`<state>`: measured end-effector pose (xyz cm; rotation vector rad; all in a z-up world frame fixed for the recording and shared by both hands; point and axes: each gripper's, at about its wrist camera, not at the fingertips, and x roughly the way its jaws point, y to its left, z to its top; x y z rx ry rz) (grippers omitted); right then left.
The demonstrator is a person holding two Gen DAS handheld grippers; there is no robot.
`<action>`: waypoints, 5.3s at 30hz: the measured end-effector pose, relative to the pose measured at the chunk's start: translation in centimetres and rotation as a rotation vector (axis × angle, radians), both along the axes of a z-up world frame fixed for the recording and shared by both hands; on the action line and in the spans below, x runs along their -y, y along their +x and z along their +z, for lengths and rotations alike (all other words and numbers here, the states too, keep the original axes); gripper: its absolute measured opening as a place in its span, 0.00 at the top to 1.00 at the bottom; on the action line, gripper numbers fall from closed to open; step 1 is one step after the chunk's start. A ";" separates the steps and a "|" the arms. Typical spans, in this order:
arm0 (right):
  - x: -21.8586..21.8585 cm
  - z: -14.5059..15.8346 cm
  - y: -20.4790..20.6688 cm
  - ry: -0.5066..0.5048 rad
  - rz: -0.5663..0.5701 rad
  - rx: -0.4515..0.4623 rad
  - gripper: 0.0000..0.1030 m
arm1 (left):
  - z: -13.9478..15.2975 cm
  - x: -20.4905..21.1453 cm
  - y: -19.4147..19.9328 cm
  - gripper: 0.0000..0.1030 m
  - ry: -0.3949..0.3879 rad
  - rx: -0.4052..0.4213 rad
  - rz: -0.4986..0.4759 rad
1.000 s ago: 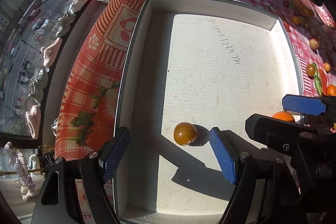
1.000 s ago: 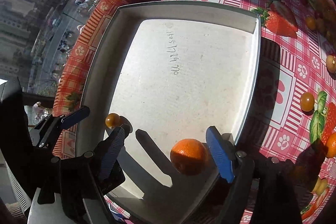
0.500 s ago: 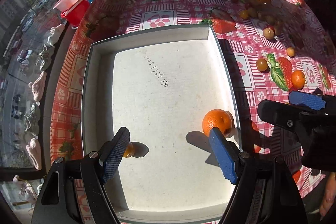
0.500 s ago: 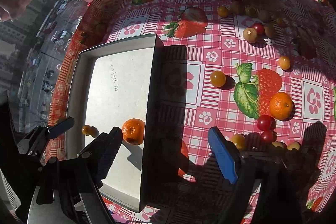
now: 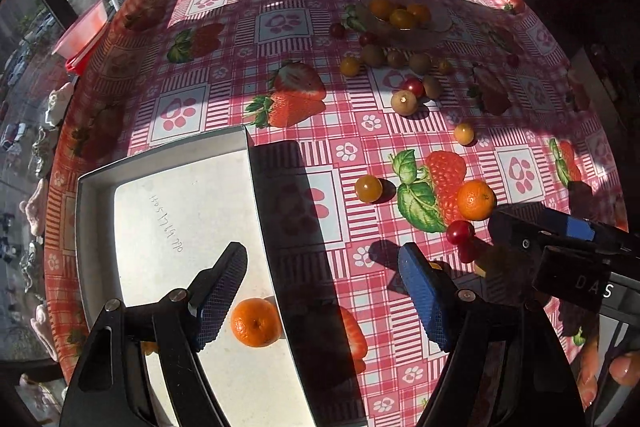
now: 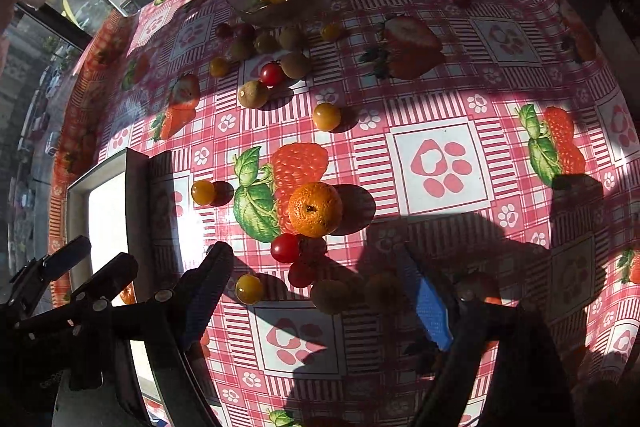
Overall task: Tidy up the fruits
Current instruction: 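Move both open grippers back to the fruit cluster, then grasp another tangerine with the right gripper while the left grasps a yellow cherry tomato, then carry the tangerine and yellow tomato in both grippers over the white tray, then open the right gripper to drop the tangerine while the left drops the tomato, then move both open grippers back to the fruit cluster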
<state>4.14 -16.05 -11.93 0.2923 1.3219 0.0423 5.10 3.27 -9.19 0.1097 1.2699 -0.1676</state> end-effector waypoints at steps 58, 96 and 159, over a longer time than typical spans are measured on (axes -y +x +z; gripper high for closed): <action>-0.2 -1.8 1.6 0.065 0.128 -0.023 0.62 | -1.1 1.3 1.8 0.77 -0.057 0.004 -0.017; -22.4 -1.2 4.0 0.091 0.489 -0.021 0.62 | -4.0 -17.8 -1.0 0.77 0.036 -0.007 0.337; -0.6 -1.5 -2.2 -0.040 0.042 -0.048 0.15 | -1.5 0.9 -2.8 0.31 0.042 -0.013 -0.141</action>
